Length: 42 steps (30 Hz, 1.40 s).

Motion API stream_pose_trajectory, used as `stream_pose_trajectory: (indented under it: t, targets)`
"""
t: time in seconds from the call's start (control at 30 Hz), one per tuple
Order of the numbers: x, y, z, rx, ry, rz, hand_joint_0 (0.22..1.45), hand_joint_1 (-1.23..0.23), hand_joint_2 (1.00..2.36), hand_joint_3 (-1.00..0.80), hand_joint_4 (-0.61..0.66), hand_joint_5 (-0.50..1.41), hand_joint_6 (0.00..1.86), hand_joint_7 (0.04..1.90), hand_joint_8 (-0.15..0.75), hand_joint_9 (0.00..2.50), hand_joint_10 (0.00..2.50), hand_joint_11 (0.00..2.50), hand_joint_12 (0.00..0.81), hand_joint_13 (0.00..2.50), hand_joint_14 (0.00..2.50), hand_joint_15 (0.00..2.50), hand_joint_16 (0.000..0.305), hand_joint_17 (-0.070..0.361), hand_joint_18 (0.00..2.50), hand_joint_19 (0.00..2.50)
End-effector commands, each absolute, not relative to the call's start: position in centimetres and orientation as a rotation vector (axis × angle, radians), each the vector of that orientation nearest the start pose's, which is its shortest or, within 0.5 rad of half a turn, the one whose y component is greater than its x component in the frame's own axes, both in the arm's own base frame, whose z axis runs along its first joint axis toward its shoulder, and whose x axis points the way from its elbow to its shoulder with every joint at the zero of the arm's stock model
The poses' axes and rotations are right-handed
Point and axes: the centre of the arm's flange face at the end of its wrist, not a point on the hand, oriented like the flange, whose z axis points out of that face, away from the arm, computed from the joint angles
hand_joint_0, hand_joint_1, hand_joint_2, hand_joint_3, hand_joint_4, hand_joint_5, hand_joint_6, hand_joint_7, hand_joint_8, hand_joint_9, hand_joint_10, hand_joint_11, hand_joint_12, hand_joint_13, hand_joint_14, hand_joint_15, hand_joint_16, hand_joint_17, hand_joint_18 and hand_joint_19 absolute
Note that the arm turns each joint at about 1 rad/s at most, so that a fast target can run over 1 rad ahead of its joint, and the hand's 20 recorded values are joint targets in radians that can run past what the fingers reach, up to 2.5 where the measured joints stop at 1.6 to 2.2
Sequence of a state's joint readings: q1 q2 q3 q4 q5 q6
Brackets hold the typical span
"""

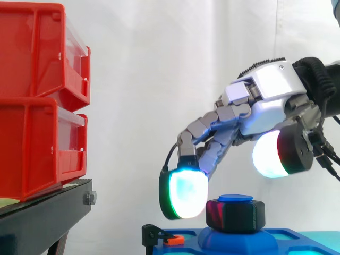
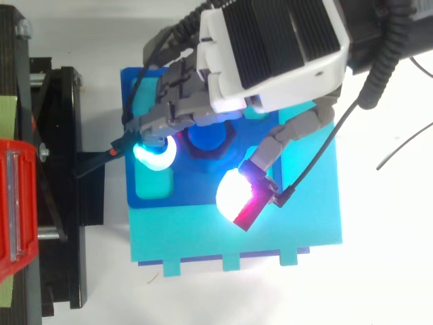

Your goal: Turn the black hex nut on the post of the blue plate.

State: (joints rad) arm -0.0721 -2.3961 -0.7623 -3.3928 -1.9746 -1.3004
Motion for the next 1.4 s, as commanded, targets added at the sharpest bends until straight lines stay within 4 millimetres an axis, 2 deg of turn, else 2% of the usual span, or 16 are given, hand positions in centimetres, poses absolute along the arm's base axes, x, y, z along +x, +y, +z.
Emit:
stream_pose_trajectory:
  t: [0.0,0.37,0.83,1.37]
  targets:
    - [75.6,-14.6,31.6,0.037,1.861,0.514,0.50,-0.45,1.00,-0.50,0.20,-0.14,0.50,0.96,0.203,0.58,0.01,0.23,0.270,0.62,0.01,0.35,0.023,0.052,0.11,0.37]
    - [75.5,-14.8,30.2,0.049,1.863,0.521,0.49,-0.46,1.00,-0.50,0.20,-0.13,0.50,0.97,0.204,0.59,0.01,0.22,0.271,0.62,0.02,0.35,0.023,0.052,0.11,0.38]
    - [75.4,-15.9,30.4,0.043,1.847,0.506,0.50,-0.46,1.00,-0.50,0.20,-0.14,0.50,0.97,0.204,0.58,0.01,0.22,0.269,0.62,0.01,0.36,0.023,0.052,0.11,0.38]
    - [75.4,-16.2,30.3,0.045,1.845,0.505,0.50,-0.46,1.00,-0.50,0.19,-0.14,0.50,0.97,0.202,0.58,0.01,0.22,0.269,0.62,0.01,0.35,0.023,0.052,0.11,0.38]
